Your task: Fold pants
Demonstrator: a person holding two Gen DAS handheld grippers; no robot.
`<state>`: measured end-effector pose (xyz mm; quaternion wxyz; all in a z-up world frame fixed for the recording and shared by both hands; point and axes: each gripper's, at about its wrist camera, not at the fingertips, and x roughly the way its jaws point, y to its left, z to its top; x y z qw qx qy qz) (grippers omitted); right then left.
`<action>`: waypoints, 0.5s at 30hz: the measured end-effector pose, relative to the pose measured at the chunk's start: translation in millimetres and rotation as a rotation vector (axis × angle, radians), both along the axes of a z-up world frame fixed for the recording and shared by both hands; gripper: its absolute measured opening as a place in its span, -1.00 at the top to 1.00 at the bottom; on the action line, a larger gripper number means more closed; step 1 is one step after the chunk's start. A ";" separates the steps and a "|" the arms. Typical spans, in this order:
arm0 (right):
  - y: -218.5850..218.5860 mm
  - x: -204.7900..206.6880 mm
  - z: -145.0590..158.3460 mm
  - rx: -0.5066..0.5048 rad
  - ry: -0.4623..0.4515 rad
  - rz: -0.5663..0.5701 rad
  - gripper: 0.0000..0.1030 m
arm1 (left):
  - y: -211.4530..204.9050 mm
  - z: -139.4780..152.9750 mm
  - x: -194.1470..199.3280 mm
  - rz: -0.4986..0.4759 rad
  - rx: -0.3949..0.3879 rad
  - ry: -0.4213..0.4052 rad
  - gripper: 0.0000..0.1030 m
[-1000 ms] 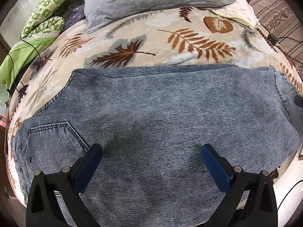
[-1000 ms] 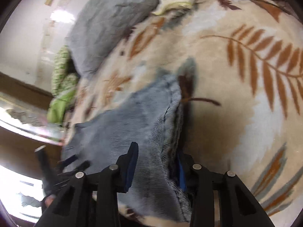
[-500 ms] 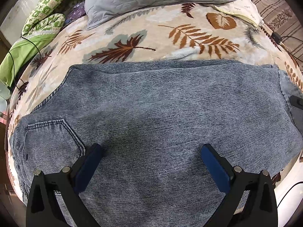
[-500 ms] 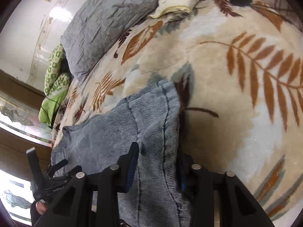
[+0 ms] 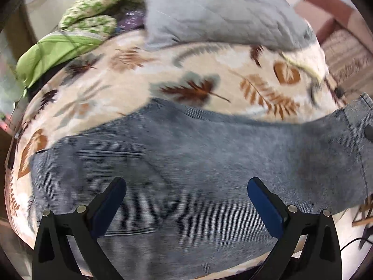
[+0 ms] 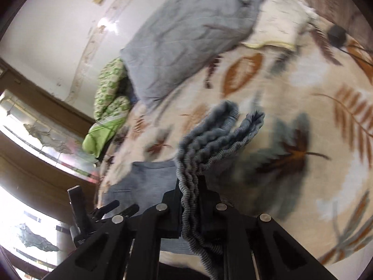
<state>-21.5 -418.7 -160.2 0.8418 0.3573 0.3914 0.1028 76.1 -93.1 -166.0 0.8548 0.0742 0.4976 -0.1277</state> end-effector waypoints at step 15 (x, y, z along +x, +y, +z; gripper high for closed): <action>206.5 119.6 -69.8 -0.060 0.270 0.252 0.60 | 154.7 1.8 -6.1 0.249 -0.047 -0.011 -1.00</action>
